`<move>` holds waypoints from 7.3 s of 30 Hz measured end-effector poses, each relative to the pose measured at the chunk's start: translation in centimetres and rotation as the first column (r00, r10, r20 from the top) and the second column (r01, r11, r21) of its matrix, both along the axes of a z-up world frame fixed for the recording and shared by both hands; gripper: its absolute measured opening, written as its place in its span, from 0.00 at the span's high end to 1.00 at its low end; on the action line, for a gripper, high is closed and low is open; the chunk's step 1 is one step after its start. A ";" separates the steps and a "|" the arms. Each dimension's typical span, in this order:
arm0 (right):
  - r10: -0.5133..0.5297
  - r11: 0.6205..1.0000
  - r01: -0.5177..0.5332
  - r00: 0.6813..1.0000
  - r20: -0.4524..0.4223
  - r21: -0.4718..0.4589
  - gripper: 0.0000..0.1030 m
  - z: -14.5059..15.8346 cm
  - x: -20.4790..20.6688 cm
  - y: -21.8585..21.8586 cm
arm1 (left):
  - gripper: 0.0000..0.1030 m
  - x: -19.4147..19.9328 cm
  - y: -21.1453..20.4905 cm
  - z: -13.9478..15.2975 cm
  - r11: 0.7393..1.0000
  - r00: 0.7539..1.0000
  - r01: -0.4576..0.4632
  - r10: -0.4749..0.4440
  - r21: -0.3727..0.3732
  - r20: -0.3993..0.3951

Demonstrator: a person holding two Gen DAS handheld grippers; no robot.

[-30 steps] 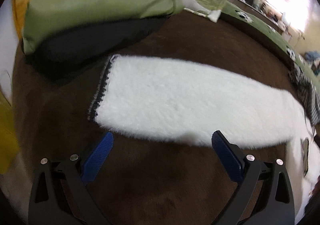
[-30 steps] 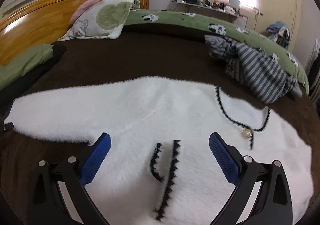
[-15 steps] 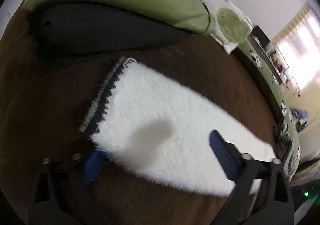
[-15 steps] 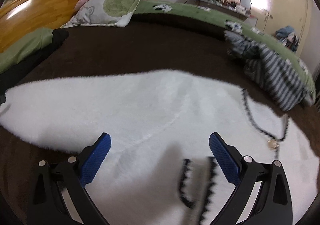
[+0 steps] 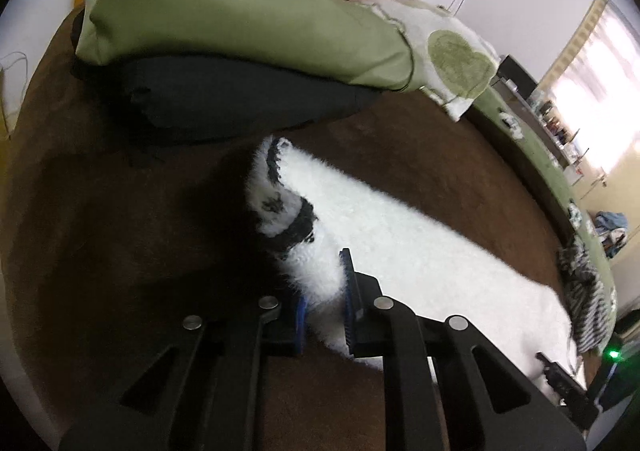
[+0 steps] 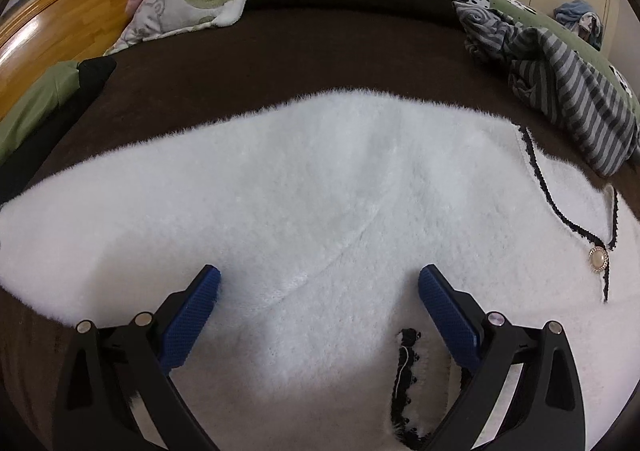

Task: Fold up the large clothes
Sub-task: 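Lift the cuff with the left gripper, fold the sleeve across the body, release, then grasp the cardigan body with both grippers and fold it over toward the collar, then move the right gripper to the cardigan hem edge beside the pocket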

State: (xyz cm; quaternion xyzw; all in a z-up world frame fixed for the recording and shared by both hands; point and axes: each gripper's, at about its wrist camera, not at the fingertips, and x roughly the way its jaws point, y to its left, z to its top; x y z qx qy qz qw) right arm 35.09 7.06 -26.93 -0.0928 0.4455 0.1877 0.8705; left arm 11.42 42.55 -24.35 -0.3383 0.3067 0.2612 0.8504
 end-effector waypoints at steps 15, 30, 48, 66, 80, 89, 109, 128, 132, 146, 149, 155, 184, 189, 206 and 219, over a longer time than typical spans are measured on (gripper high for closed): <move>0.000 1.000 0.000 1.000 -0.005 0.002 0.05 -0.3 0.1 -0.1 | 0.88 0.9 -1.3 2.3 0.996 1.000 0.024 -0.025 0.087 0.012; -0.006 0.999 0.007 1.000 -0.030 0.045 0.06 1.4 0.7 -0.5 | 0.88 5.5 -8.1 13.5 0.931 0.963 0.225 -0.258 0.288 0.082; -0.251 0.967 0.245 0.963 0.094 0.065 0.06 10.6 -0.3 -21.2 | 0.88 11.8 -31.4 22.2 0.685 0.682 0.620 -0.711 0.382 0.169; -0.486 0.873 0.487 0.873 0.028 -0.034 0.06 7.7 -8.3 -43.5 | 0.88 15.5 -56.0 9.4 0.424 0.434 0.872 -0.901 0.243 0.016; -0.509 0.860 0.508 0.861 0.001 -0.037 0.06 6.1 -9.7 -45.3 | 0.79 15.2 -57.7 3.2 0.331 0.343 0.937 -0.933 0.112 -0.109; -0.460 0.888 0.460 0.887 0.042 0.021 0.06 9.4 -9.1 -42.1 | 0.06 14.5 -53.2 8.5 0.326 0.326 0.936 -0.945 0.133 0.024; -0.265 0.963 0.264 0.964 -0.014 -0.049 0.06 4.8 -4.1 -27.4 | 0.06 20.5 -36.5 1.0 0.531 0.523 0.847 -0.828 0.019 -0.204; -0.306 0.951 0.308 0.949 0.076 -0.015 0.05 1.1 -2.3 -27.7 | 0.05 20.9 -35.7 -1.8 0.487 0.490 0.871 -0.847 0.072 -0.207; -0.305 0.951 0.308 0.949 0.078 -0.019 0.05 1.2 -2.4 -27.6 | 0.05 20.7 -35.7 -1.9 0.492 0.498 0.867 -0.844 0.081 -0.200; -0.366 0.931 0.366 0.929 0.050 0.018 0.06 5.4 -5.7 -27.5 | 0.06 18.7 -35.7 1.1 0.520 0.531 0.847 -0.820 0.112 -0.212; -0.355 0.935 0.353 0.933 0.067 0.035 0.06 7.7 -7.9 -27.3 | 0.06 16.9 -34.7 3.2 0.542 0.554 0.833 -0.812 0.113 -0.187; -0.354 0.935 0.348 0.929 0.111 0.072 0.06 12.2 -13.6 -27.5 | 0.06 11.9 -32.9 7.2 0.550 0.562 0.827 -0.797 0.120 -0.220; -0.381 0.921 0.362 0.913 0.146 0.141 0.05 12.0 -34.5 -33.9 | 0.06 -10.0 -26.7 7.4 0.626 0.634 0.771 -0.738 0.114 -0.232; -0.384 0.921 0.371 0.915 0.122 0.116 0.05 10.5 -35.7 -36.1 | 0.06 -11.3 -25.4 6.2 0.645 0.640 0.763 -0.740 0.055 -0.208; -0.386 0.906 0.378 0.923 0.002 0.190 0.06 4.2 -36.4 -42.4 | 0.06 -12.2 -24.9 1.6 0.621 0.591 0.784 -0.757 -0.023 -0.279; -0.333 0.903 0.327 0.943 -0.025 0.278 0.09 2.1 -35.9 -41.6 | 0.06 -11.6 -26.2 0.0 0.576 0.545 0.812 -0.807 -0.099 -0.225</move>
